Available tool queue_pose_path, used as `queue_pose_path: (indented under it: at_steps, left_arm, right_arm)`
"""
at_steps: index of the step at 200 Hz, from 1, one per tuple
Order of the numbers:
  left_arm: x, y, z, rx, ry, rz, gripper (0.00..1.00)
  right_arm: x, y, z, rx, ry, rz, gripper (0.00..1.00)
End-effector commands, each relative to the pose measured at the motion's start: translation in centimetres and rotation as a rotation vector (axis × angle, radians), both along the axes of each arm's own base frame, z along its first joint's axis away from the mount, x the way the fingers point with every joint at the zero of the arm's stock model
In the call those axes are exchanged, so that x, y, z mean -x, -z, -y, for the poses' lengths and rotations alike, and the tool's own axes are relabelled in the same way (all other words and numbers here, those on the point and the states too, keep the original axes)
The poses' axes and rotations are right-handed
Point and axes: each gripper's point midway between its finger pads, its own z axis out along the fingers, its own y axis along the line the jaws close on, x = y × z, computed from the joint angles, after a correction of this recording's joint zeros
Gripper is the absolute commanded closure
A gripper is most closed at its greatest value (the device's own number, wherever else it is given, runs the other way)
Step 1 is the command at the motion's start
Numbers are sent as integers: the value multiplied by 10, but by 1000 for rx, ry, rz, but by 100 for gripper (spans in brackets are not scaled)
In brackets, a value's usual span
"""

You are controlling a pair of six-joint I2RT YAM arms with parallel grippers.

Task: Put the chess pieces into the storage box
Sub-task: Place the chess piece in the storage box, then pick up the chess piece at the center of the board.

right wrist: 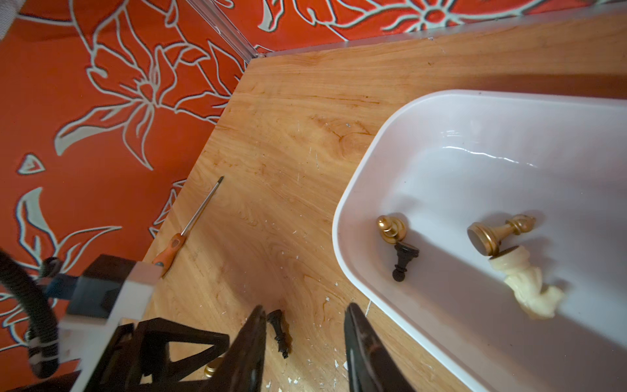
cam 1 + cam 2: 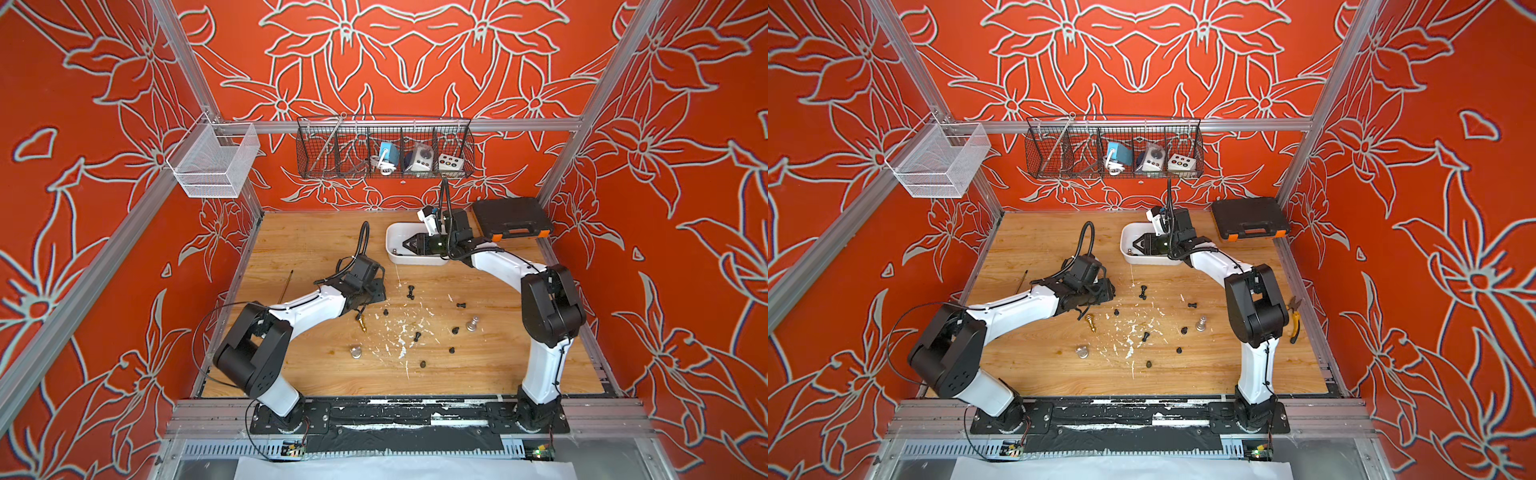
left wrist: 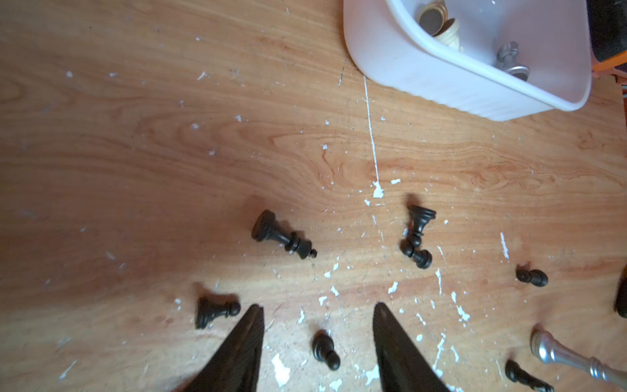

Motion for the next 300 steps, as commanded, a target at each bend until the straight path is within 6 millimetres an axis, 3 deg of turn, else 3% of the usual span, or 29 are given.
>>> queue_pose_path:
  at_steps: [1,54,188,300]
  left_arm:
    - [-5,7,-1,-23,-54,-33,48]
    - [-9,26,-5,-47,-115,-77,48]
    - [-28,50,-4,-92,-143,-87,55]
    - [-42,68,-9,-255,-73,-100,61]
  right_arm:
    - [8,-23,7,-14,-32,55,59]
    - [4,-23,26,-24,-1,50,59]
    - [2,-14,35,-45,6,21,59]
    - [2,-9,37,-57,1,3,59]
